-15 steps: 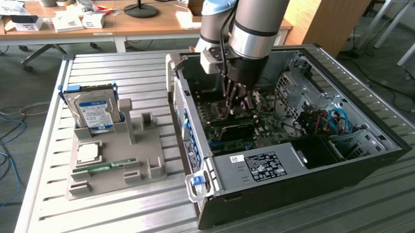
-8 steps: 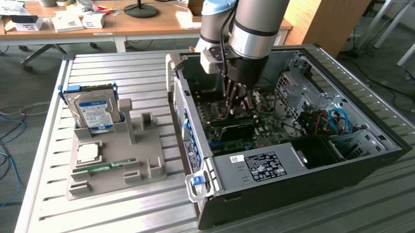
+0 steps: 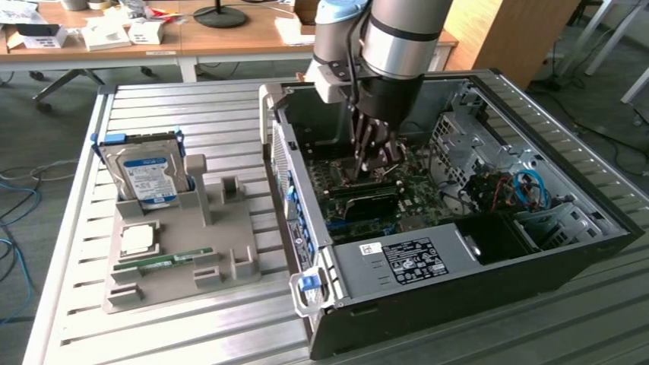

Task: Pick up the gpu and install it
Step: 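Press down on the gpu until it lock into place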

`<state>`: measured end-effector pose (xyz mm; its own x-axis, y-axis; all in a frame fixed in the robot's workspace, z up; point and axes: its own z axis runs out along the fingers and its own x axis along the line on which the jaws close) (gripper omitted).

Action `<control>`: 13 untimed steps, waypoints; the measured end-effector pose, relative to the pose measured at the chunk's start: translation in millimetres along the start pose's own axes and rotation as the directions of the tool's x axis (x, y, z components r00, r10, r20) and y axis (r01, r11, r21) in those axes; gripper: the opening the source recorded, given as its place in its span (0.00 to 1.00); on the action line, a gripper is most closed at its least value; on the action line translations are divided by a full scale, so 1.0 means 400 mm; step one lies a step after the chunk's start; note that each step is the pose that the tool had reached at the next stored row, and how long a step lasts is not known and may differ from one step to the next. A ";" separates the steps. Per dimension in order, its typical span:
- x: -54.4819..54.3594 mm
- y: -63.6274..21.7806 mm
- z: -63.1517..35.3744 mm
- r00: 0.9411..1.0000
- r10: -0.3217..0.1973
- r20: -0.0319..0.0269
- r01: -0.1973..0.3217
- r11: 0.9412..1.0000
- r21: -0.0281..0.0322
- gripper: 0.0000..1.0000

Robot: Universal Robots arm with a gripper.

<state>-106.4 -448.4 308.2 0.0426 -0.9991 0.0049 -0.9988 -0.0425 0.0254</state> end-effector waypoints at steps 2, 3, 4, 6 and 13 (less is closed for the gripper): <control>0.000 0.000 -0.002 1.000 0.000 0.000 0.000 1.000 0.000 0.11; 0.000 0.000 -0.002 1.000 0.000 0.000 0.000 1.000 0.000 0.11; 0.000 0.000 -0.002 1.000 0.000 0.000 0.000 1.000 0.000 0.11; 0.000 0.000 -0.002 1.000 0.000 0.000 0.000 1.000 0.000 0.11; 0.001 -0.023 -0.003 1.000 0.000 0.000 0.000 1.000 0.000 0.11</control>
<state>-97.2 -448.4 309.1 0.0426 -0.9991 0.0049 -0.9988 -0.0425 0.0257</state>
